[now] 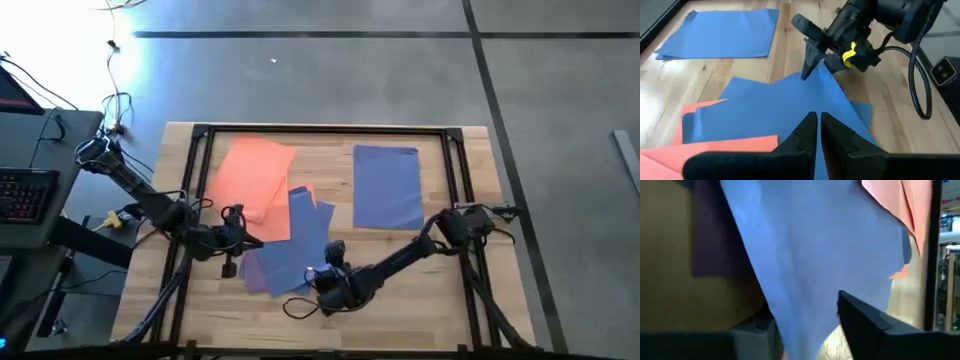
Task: Organize paper
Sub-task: Stack the blue paper on top of the blue paper
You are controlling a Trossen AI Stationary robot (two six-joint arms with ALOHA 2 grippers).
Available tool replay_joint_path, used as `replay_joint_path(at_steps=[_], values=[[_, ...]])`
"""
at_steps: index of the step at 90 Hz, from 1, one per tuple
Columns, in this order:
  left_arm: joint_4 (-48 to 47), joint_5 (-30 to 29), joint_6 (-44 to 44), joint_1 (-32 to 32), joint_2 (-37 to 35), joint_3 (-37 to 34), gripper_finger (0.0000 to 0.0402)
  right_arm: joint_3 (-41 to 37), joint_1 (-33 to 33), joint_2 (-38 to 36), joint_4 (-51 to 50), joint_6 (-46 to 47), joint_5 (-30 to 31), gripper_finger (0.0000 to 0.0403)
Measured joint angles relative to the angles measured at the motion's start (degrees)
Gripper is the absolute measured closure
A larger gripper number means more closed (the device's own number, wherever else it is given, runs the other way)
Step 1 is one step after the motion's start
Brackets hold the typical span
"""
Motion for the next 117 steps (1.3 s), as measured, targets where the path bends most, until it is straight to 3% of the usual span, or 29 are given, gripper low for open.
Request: replay_joint_path(at_steps=[9,14,33,49,57,61,72,89,117], values=[[0.08,0.02,-0.02,-0.04,-0.02,0.00,0.0402,0.81,0.09,0.16,-0.42,1.72,-0.83,0.0372],[0.08,0.01,-0.03,-0.04,-0.02,0.00,0.0402,1.96,0.52,0.33,-2.10,3.04,-0.10,0.0392],[0.41,0.04,-0.99,-0.04,-0.02,0.00,0.0402,11.66,4.07,0.19,-18.31,10.42,8.08,0.0402],[0.46,-0.09,-1.38,-0.04,-0.02,0.00,0.0402,25.33,8.50,0.15,-37.43,18.64,13.58,0.0403],[1.28,-0.13,-1.07,-0.04,-0.02,0.00,0.0402,32.67,11.01,0.11,-48.16,25.95,20.01,0.0403],[2.01,-0.14,-1.05,-0.04,-0.02,0.00,0.0402,35.51,11.92,-0.04,-49.16,28.40,23.77,0.0403],[3.29,-0.09,-0.11,-0.04,-0.04,0.00,0.0402,39.12,12.19,-3.02,-48.36,22.65,32.12,0.0403],[4.83,-1.04,2.65,-0.29,-0.03,-0.01,0.0402,39.04,5.96,-8.88,-49.26,21.40,34.45,0.0403],[5.63,-2.89,6.22,-0.42,-0.02,-0.02,0.0402,39.03,-13.83,-13.79,-49.32,1.56,29.19,0.0403]])
